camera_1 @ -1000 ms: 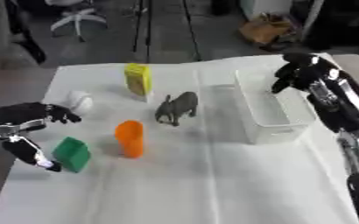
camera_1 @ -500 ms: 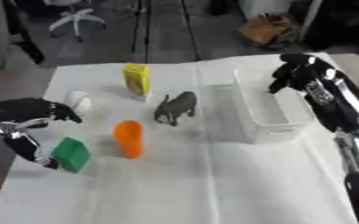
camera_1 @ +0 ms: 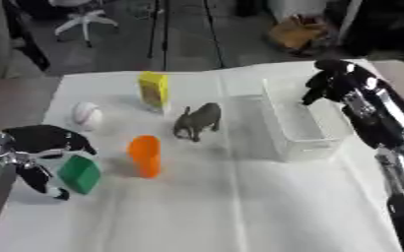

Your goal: Pick up objects on the table and place them in the box.

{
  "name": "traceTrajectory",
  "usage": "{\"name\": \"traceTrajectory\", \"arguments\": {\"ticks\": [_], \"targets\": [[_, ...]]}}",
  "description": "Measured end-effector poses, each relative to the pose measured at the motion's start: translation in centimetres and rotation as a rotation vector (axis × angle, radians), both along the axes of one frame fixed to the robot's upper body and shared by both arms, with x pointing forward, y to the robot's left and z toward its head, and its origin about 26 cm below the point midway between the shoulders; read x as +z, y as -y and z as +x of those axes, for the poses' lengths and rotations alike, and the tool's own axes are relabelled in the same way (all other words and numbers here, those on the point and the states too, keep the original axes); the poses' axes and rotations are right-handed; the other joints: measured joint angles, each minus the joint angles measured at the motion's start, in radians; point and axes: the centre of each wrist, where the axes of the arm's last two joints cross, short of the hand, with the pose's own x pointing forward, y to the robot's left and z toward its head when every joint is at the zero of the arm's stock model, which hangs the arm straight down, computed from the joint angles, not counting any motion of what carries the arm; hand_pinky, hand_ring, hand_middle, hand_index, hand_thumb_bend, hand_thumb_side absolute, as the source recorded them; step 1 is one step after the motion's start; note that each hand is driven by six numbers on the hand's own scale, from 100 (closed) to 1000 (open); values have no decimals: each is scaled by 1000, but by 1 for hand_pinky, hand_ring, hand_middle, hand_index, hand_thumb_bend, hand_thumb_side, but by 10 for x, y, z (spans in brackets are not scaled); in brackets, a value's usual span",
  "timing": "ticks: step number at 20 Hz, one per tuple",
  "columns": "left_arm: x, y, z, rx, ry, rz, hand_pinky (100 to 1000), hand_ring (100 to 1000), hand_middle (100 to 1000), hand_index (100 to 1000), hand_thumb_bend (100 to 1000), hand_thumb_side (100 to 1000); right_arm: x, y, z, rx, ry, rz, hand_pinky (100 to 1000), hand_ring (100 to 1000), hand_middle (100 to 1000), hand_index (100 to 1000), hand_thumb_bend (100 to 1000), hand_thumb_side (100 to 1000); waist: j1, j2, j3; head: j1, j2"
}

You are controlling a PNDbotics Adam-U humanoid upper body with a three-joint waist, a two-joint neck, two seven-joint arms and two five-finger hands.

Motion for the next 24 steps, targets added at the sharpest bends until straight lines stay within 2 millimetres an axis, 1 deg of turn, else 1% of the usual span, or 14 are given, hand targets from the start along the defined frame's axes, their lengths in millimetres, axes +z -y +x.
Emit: {"name": "traceTrajectory", "arguments": {"ticks": [5,6,7,8,9,10,11,12,13,18,19,21,23,24], "targets": [[-4,1,1,-10,45,-41,722,751,761,889,754,349,0,0,0,0,0,0,581,584,624,853,100,675,0,0,-1,0,0],[-5,1,1,-10,53,-49,690,684,680,811,641,339,0,0,0,0,0,0,581,585,624,853,100,674,0,0,-1,0,0],[-6,0,1,-11,60,-56,690,684,680,811,641,339,0,0,0,1,0,0,581,585,624,853,100,674,0,0,-1,0,0],[-7,-1,2,-12,66,-61,684,660,627,768,586,336,0,0,0,1,-1,0,581,585,625,853,100,674,0,0,-1,0,0],[-8,-1,2,-13,72,-66,684,660,627,768,586,336,0,0,0,1,-1,0,581,585,625,853,100,674,0,0,-1,0,0],[-9,-2,2,-13,75,-70,657,575,528,637,452,327,0,0,0,1,-1,0,581,585,625,852,100,674,0,0,-1,0,0],[-10,-2,2,-12,77,-72,646,551,501,605,419,326,0,0,0,1,-1,0,581,584,625,852,100,675,0,0,-1,0,0],[-10,-3,2,-9,78,-73,646,551,501,605,419,326,0,0,0,1,-1,1,581,584,625,852,100,675,0,0,-1,0,0],[-11,-3,2,-5,77,-74,613,466,366,451,312,309,0,0,0,1,-1,1,581,584,625,852,100,676,0,0,-1,0,0],[-11,-4,3,38,51,-78,612,462,358,443,305,308,0,0,0,2,-2,2,581,584,625,852,100,676,0,0,-1,-1,0],[-11,-5,3,45,47,-80,603,456,339,414,270,301,0,0,0,2,-2,2,581,585,626,851,100,674,0,0,-1,-2,0],[-8,-5,4,63,44,-92,607,463,351,424,269,315,0,0,0,2,-2,2,581,584,626,851,100,674,0,0,0,-4,0],[5,-3,6,73,70,-126,607,471,364,442,283,325,0,0,0,2,-2,3,582,585,626,851,100,673,0,0,1,-5,3],[18,0,9,72,101,-152,607,471,364,442,283,325,0,0,0,2,-2,3,582,585,626,851,100,673,0,0,1,-6,5]]}}
